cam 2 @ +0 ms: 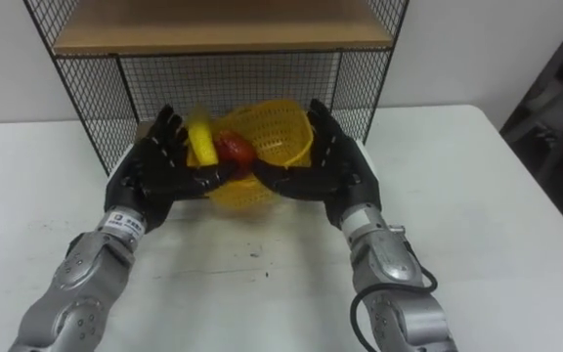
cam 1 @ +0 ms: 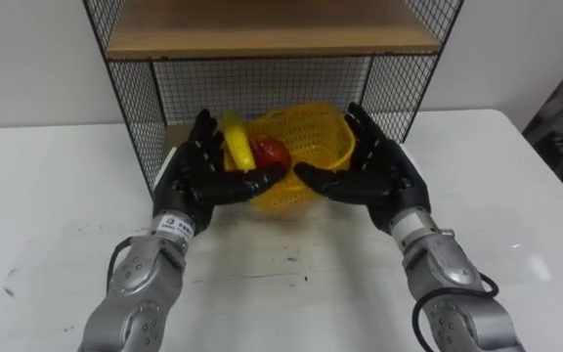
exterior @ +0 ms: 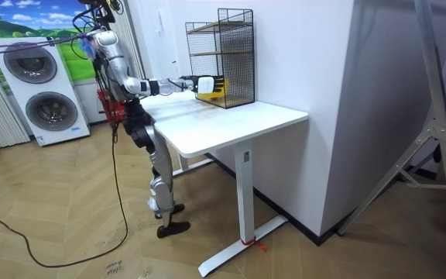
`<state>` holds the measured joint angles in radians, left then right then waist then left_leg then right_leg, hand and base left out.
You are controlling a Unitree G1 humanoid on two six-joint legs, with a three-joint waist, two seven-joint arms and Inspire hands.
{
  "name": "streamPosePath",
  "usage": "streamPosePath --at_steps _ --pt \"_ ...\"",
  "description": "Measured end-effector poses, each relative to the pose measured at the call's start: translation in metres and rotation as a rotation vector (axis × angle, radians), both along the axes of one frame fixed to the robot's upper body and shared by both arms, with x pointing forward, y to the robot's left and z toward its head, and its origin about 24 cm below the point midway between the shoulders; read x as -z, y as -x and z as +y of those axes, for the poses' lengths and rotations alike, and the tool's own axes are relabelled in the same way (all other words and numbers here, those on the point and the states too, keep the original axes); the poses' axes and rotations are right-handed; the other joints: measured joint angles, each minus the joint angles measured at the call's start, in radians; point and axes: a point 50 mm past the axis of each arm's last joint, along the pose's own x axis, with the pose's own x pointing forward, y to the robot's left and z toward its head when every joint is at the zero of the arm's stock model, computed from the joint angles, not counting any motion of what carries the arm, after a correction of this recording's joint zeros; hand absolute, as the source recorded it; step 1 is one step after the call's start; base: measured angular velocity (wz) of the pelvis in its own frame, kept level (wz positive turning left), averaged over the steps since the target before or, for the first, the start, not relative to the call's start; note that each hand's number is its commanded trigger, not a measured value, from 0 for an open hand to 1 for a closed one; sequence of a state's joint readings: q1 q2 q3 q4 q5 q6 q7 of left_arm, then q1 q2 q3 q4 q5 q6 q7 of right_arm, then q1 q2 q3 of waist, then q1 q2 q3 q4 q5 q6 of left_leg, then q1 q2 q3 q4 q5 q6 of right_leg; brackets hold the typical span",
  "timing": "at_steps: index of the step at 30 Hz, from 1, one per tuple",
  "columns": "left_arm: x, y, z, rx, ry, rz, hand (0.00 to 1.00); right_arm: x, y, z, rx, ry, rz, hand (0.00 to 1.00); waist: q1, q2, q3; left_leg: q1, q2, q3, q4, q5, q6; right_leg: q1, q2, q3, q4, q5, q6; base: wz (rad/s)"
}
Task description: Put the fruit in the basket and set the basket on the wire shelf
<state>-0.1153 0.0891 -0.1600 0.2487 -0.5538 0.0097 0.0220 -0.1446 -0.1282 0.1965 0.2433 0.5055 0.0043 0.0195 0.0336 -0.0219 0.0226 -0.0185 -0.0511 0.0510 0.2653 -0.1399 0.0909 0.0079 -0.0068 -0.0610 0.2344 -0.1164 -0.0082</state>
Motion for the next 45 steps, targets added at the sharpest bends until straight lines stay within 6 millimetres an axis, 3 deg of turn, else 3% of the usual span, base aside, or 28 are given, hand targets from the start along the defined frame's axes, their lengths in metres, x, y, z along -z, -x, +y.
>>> streamPosePath --at_steps 7,12,28,34,37,43,45 --pt "-0.001 -0.017 -0.004 -0.021 -0.01 0.033 0.0 -0.005 -0.026 0.007 -0.014 0.013 0.019 0.0 0.001 0.001 0.0002 0.012 0.004 0.0 -0.011 0.004 -0.005 0.015 0.005 0.0 -0.017 0.008 -0.004 0.01" --pt "-0.001 -0.029 -0.007 -0.022 -0.032 0.072 0.0 0.0 -0.039 0.009 0.005 0.002 0.091 0.0 0.002 0.001 0.0003 0.025 0.004 -0.017 -0.011 0.006 -0.008 0.034 0.004 -0.022 -0.03 0.009 -0.007 0.1" --pt "-0.004 -0.039 -0.013 -0.017 -0.052 0.114 0.0 0.011 -0.041 0.009 0.035 -0.022 0.184 0.0 0.001 0.0 0.0005 0.042 0.004 -0.031 -0.015 0.009 -0.013 0.063 0.004 -0.037 -0.035 0.008 -0.011 0.02" --pt "-0.007 -0.049 -0.014 -0.014 -0.067 0.13 0.0 0.012 -0.05 0.011 0.04 -0.006 0.215 0.0 -0.003 0.015 0.0066 0.048 0.004 -0.038 -0.018 0.01 -0.015 0.078 0.006 -0.043 -0.051 0.012 -0.011 0.03" --pt "-0.006 -0.049 -0.014 -0.013 -0.071 0.136 0.0 0.014 -0.052 0.011 0.044 -0.002 0.231 0.0 -0.006 0.017 0.0058 0.055 0.003 -0.043 -0.023 0.013 -0.018 0.084 0.006 -0.049 -0.053 0.012 -0.012 0.06" --pt "-0.002 -0.048 -0.014 -0.013 -0.076 0.158 0.0 0.03 -0.045 0.01 0.052 -0.001 0.298 0.0 -0.015 0.025 0.0068 0.081 0.003 -0.054 -0.028 0.016 -0.022 0.115 0.008 -0.054 -0.066 0.015 -0.015 0.04" --pt "0.001 -0.048 -0.013 -0.017 -0.077 0.165 0.0 0.038 -0.04 0.009 0.053 0.006 0.328 0.0 -0.016 0.031 0.0032 0.085 0.003 -0.055 -0.028 0.016 -0.023 0.121 0.008 -0.055 -0.066 0.015 -0.016 0.0"
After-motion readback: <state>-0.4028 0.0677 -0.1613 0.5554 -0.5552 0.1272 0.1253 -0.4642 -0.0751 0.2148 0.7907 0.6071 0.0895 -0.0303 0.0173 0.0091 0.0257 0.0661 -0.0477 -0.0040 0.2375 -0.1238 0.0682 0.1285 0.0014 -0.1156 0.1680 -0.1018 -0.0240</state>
